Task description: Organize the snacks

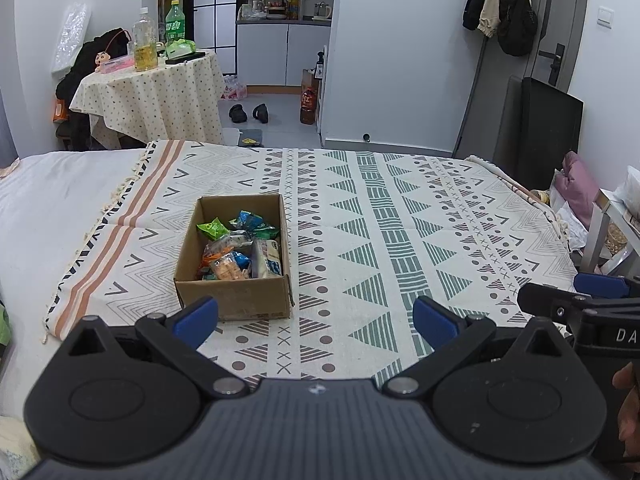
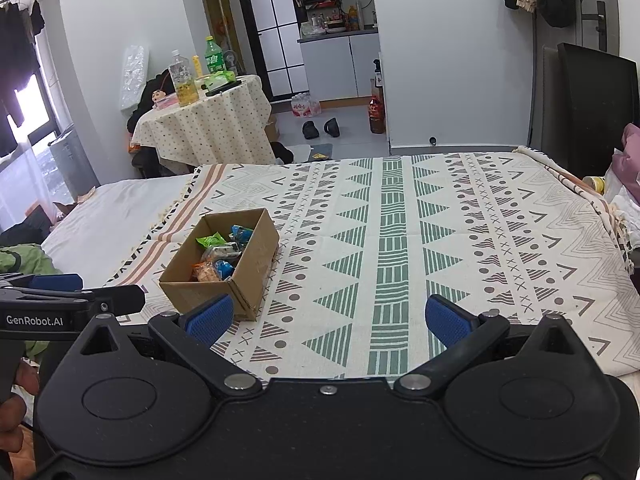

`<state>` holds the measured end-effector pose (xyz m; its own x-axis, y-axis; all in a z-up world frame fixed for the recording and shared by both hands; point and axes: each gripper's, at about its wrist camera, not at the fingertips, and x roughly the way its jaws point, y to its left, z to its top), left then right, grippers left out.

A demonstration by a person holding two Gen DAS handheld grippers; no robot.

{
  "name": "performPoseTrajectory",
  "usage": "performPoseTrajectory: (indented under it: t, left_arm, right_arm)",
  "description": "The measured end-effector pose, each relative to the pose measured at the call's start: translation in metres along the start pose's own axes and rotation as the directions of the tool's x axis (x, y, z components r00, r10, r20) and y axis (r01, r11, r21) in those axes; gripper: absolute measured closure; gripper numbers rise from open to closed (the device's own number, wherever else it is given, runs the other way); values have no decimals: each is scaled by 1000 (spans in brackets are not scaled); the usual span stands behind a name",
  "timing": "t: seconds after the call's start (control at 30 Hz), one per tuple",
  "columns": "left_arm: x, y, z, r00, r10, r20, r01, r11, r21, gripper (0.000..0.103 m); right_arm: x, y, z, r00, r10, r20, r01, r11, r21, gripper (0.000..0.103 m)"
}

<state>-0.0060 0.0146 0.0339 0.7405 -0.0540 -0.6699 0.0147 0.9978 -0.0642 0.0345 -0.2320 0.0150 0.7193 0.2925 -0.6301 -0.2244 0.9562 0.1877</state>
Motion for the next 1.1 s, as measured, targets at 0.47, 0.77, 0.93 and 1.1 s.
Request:
performPoseTrajectory:
  t: [0.47,0.77,0.93,1.1]
  left_arm:
    - [1,0,0,1000,-3,-2,3,1000,-3,0]
    - [2,0,-1,1000,-13,-2,13,1000,-3,0]
    - [3,0,-1,1000,-12,-3,12,1000,-6,0]
    - [4,2,1,1000,-13,-1,13,1000,-12,0]
  right_arm:
    - [-1,0,-1,1000,-1,-1,1,1000,3,0]
    - [1,-1,-3,1000,-2,-6,2,1000,6,0]
    - [1,-1,-3,1000,-1,-6,1,1000,6,0]
    - [5,-2,-5,1000,-2,-13,2,1000,14,0]
